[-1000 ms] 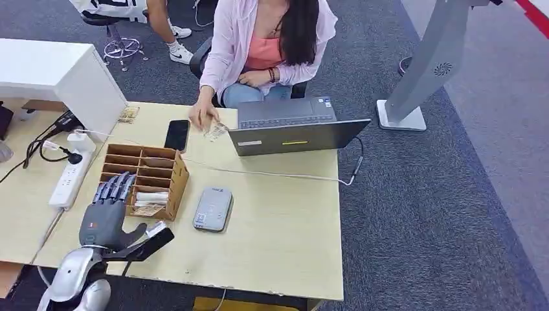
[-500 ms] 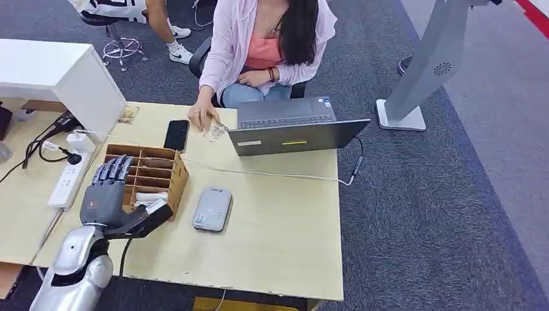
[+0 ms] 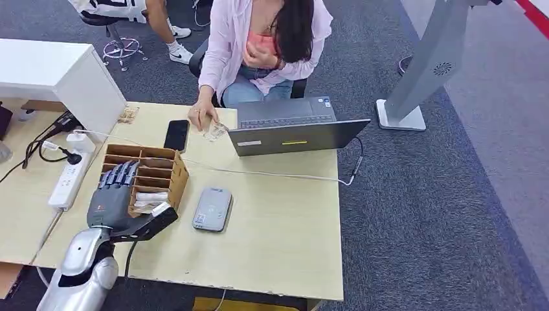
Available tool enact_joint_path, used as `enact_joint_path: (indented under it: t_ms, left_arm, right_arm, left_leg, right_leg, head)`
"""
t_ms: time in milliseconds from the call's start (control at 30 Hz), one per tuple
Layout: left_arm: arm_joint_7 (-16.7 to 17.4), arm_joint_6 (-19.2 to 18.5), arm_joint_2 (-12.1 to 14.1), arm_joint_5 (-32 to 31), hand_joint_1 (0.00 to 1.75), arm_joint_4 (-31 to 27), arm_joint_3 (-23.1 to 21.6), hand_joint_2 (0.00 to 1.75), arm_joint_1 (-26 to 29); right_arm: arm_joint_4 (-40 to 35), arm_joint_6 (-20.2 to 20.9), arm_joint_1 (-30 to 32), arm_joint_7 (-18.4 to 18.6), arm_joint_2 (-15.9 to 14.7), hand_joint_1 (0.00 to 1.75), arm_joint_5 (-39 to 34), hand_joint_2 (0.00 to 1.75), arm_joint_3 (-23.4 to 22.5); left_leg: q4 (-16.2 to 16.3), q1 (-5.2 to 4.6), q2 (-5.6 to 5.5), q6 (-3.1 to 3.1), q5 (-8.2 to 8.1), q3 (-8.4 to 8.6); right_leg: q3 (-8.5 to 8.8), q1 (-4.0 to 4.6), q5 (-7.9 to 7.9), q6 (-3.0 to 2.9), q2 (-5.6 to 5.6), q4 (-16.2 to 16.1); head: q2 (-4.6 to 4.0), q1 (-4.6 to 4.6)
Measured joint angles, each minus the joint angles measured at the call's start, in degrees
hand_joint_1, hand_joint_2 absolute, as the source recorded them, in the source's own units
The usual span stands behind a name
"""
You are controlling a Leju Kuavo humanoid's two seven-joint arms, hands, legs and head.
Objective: Pass the card to the sensor for recognition and then transmit it.
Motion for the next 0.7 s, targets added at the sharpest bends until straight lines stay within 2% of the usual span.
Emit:
enact_joint_path:
  t_ms: [700]
  left_arm:
    - [-0.1,-1.9,-0.6,0.2,0.0,-0.1,-0.3,1.75,0.9]
  right_arm:
    - [0.0,-0.3,0.0,-0.2,0.0,0.0,0.8,0.0,-0.5]
  left_leg:
    - [0.0,0.0,0.0,0.0,0.0,0.0]
  right_leg:
    - [0.0,0.0,0.0,0.0,0.0,0.0]
  head:
    - [0.0,0.0]
